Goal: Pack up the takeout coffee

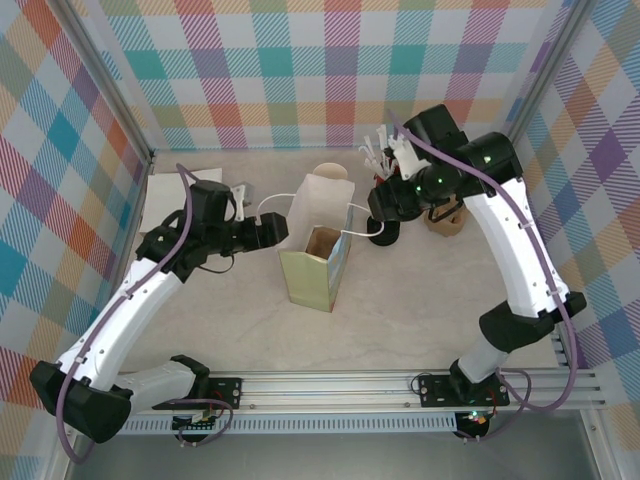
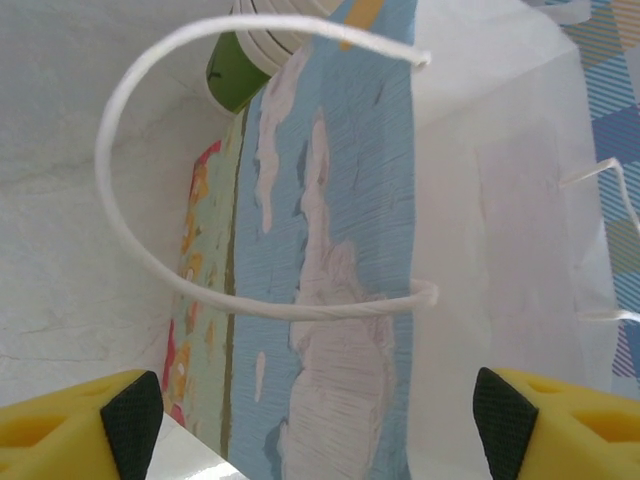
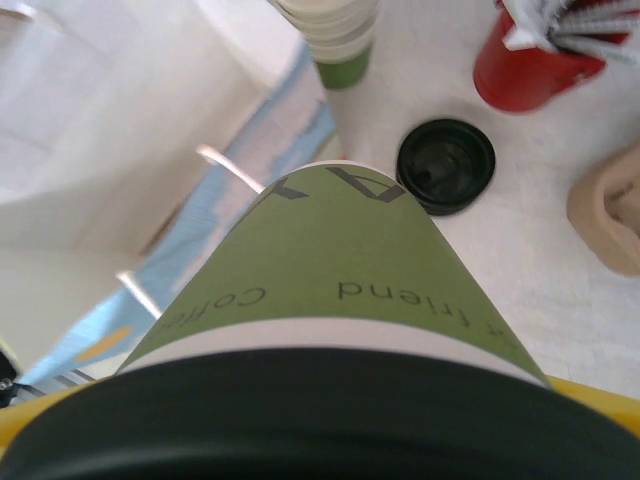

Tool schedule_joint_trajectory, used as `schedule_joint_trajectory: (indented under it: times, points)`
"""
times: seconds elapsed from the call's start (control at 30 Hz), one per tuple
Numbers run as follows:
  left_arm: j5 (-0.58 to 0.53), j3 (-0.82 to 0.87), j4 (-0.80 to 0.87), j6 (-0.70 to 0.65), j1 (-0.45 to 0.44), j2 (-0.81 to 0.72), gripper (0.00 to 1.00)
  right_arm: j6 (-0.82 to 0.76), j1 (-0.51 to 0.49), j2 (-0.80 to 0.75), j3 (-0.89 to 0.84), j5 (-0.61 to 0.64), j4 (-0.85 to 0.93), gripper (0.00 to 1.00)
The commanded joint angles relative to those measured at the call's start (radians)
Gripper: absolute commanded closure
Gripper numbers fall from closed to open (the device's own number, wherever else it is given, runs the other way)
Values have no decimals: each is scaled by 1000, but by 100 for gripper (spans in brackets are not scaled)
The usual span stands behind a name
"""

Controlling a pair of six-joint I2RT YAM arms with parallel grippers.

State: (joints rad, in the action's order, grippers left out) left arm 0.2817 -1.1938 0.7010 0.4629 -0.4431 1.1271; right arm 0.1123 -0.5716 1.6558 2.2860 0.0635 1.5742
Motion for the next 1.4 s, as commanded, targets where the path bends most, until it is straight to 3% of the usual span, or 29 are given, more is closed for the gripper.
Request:
schedule_joint_trajectory:
  times: [0.0, 0.27, 0.53, 1.0, 1.37]
  points:
    - [34, 31, -34, 24, -3, 3, 20, 27, -63, 64, 124, 25, 78, 19]
    - [71, 65, -81, 55, -5, 12, 29, 3, -194, 204, 289, -12, 24, 19]
    - [85, 74, -101, 70, -25, 17, 34, -23, -267, 308, 334, -56, -63, 19]
    - [68, 91, -100, 82, -54, 5, 44, -52, -277, 463, 361, -37, 18, 20]
    - [68, 107, -86, 82, -55, -10, 46, -69, -277, 500, 356, -4, 130, 21]
